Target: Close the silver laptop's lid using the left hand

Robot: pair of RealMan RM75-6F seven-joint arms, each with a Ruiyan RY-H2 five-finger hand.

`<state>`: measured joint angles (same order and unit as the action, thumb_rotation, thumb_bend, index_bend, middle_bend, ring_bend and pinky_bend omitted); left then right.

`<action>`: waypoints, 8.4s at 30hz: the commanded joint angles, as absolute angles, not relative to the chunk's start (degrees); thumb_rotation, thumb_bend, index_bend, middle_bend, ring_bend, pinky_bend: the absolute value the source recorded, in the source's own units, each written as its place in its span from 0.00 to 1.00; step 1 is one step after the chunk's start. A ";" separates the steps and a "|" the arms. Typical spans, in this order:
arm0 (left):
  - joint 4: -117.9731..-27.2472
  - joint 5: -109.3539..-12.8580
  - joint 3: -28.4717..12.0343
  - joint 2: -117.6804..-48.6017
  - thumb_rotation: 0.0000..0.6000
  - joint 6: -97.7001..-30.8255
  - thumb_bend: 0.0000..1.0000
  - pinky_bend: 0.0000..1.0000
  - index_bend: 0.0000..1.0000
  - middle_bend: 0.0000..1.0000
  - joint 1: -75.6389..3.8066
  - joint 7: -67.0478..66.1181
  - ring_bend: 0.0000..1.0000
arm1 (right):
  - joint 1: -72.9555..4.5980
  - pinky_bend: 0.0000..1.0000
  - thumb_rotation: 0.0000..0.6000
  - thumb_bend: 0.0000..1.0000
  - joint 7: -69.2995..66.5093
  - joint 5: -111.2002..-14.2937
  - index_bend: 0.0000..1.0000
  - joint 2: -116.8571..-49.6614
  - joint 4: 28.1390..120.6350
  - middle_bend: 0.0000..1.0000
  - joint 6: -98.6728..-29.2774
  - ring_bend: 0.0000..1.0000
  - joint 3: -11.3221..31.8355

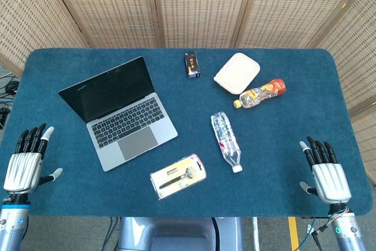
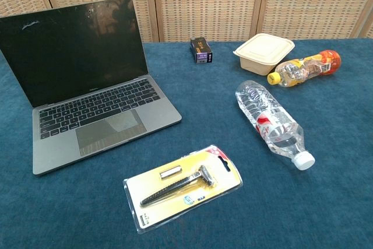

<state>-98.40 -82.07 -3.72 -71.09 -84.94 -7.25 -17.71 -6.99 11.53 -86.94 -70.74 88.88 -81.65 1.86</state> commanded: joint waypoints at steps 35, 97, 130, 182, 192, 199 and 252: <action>-99.22 -82.11 -3.52 -70.98 1.00 -84.52 0.15 0.00 0.00 0.00 -7.31 -17.53 0.00 | -6.95 0.00 1.00 0.00 11.17 -87.08 0.00 -70.55 89.08 0.00 -81.51 0.00 1.69; -102.26 -16.60 -25.38 -65.30 1.00 -58.38 0.34 0.00 0.00 0.00 -49.86 -37.74 0.00 | -7.81 0.00 1.00 0.00 5.77 -85.85 0.00 -69.67 88.29 0.00 -79.27 0.00 1.98; -94.94 -4.54 -21.53 -71.19 1.00 -60.14 0.62 0.00 0.00 0.00 -58.59 -40.06 0.00 | -8.22 0.00 1.00 0.00 0.87 -86.71 0.00 -68.47 88.11 0.00 -78.79 0.00 1.62; -94.70 -6.67 -18.44 -70.42 1.00 -58.70 0.93 0.00 0.19 0.27 -58.98 -36.19 0.00 | -8.17 0.00 1.00 0.00 1.36 -87.03 0.00 -68.89 87.93 0.00 -79.43 0.00 1.58; -96.28 -7.75 -18.59 -69.52 1.00 -58.95 0.93 0.00 0.20 0.28 -58.88 -35.33 0.00 | -8.19 0.00 1.00 0.00 1.41 -87.10 0.00 -68.94 87.92 0.00 -79.45 0.00 1.55; -98.51 -9.19 -18.86 -68.64 1.00 -59.39 0.93 0.00 0.22 0.29 -58.64 -34.22 0.00 | -8.17 0.00 1.00 0.00 1.32 -86.94 0.00 -68.91 87.92 0.00 -79.44 0.00 1.61; -105.46 -9.92 -16.33 -67.72 1.00 -54.81 0.94 0.05 0.32 0.34 -59.18 -28.52 0.10 | -8.10 0.00 1.00 0.00 0.91 -86.79 0.00 -68.64 87.98 0.00 -79.63 0.00 1.75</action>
